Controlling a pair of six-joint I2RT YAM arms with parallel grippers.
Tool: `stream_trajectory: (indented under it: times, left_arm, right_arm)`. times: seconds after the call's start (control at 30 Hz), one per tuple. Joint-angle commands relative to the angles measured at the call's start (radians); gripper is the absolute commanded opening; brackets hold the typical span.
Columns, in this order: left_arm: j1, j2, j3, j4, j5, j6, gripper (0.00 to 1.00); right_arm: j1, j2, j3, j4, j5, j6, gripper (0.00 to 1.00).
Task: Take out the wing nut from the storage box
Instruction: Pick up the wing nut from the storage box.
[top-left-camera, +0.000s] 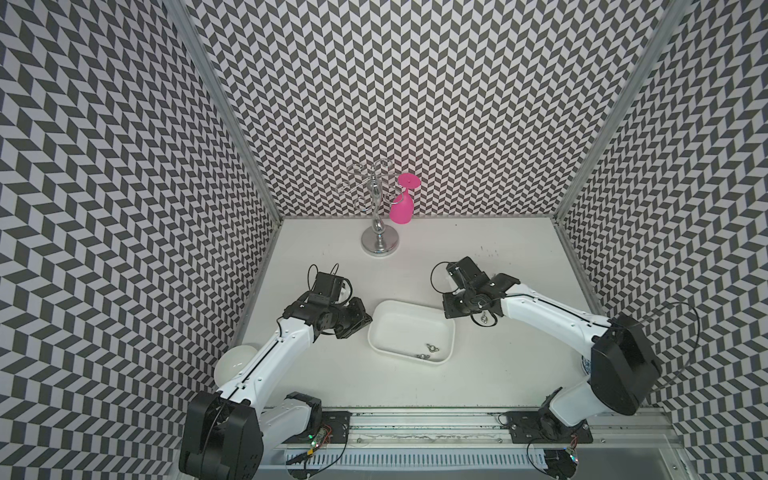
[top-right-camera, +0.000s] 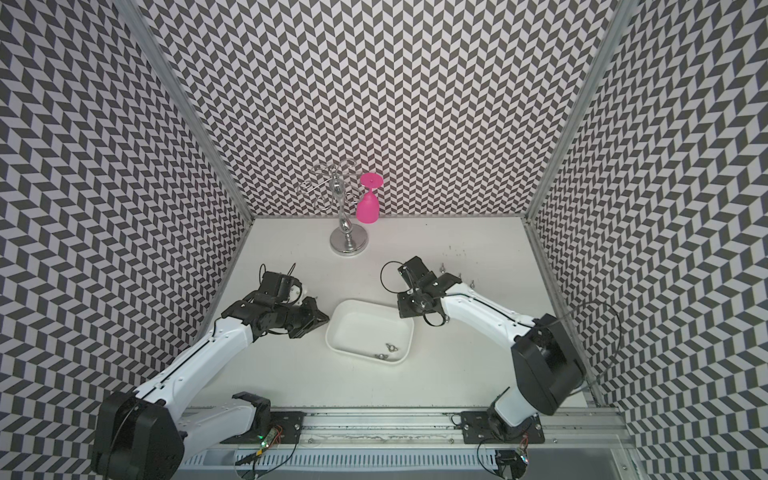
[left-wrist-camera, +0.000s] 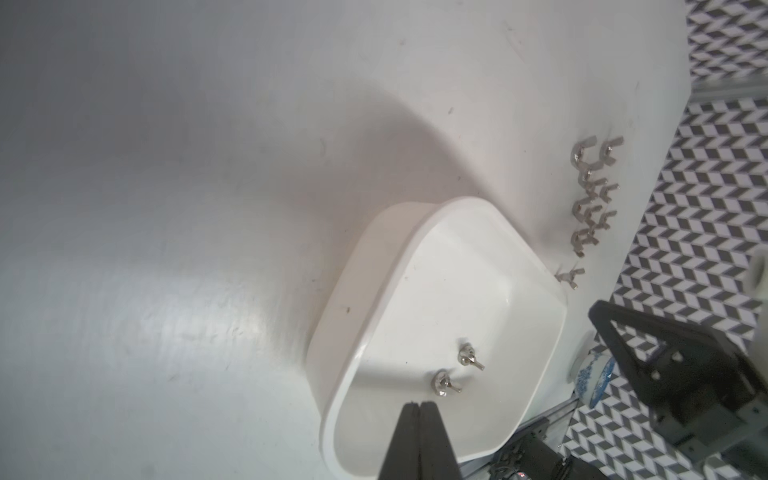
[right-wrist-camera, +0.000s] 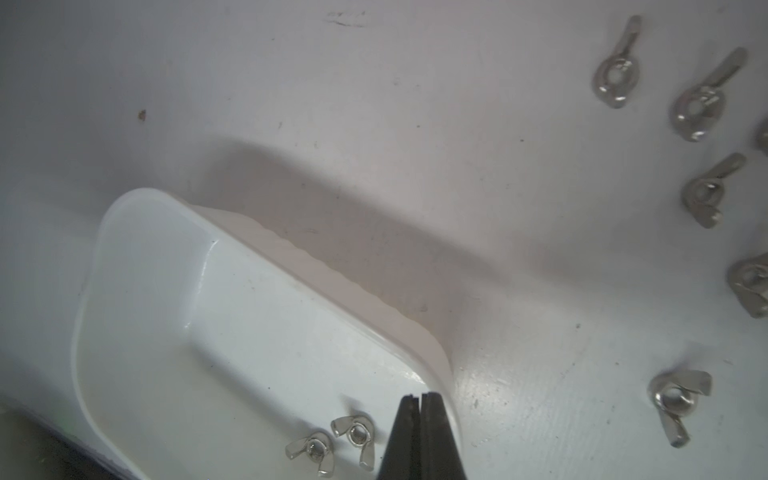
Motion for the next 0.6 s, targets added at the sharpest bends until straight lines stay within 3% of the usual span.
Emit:
stream_trajectory:
  times: [0.0, 0.07, 0.17, 0.27, 0.33, 0.4, 0.57]
  left_arm:
    - [0.012, 0.030, 0.053, -0.115, -0.062, 0.036, 0.00]
    - [0.015, 0.047, 0.034, -0.106, -0.063, 0.053, 0.00]
    - [0.062, 0.052, -0.006, -0.052, 0.021, 0.094, 0.03]
    - [0.071, 0.038, -0.004, 0.058, 0.132, 0.110, 0.26]
    - [0.067, 0.037, 0.011, 0.130, 0.196, 0.124, 0.42]
    - [0.067, 0.054, 0.034, 0.199, 0.275, 0.129, 0.51]
    - [0.064, 0.082, 0.081, 0.305, 0.391, 0.119, 0.55]
  right_arm:
    - [0.063, 0.069, 0.094, -0.071, -0.026, -0.050, 0.00]
    - [0.092, 0.097, 0.101, -0.106, -0.023, -0.044, 0.03]
    - [0.139, 0.080, 0.068, -0.094, -0.042, -0.056, 0.20]
    - [0.166, 0.070, 0.026, -0.080, -0.049, -0.066, 0.31]
    - [0.177, 0.065, 0.003, -0.067, -0.040, -0.074, 0.34]
    - [0.179, 0.064, -0.015, -0.049, -0.070, -0.090, 0.36]
    - [0.197, 0.112, -0.017, -0.033, -0.051, -0.125, 0.36]
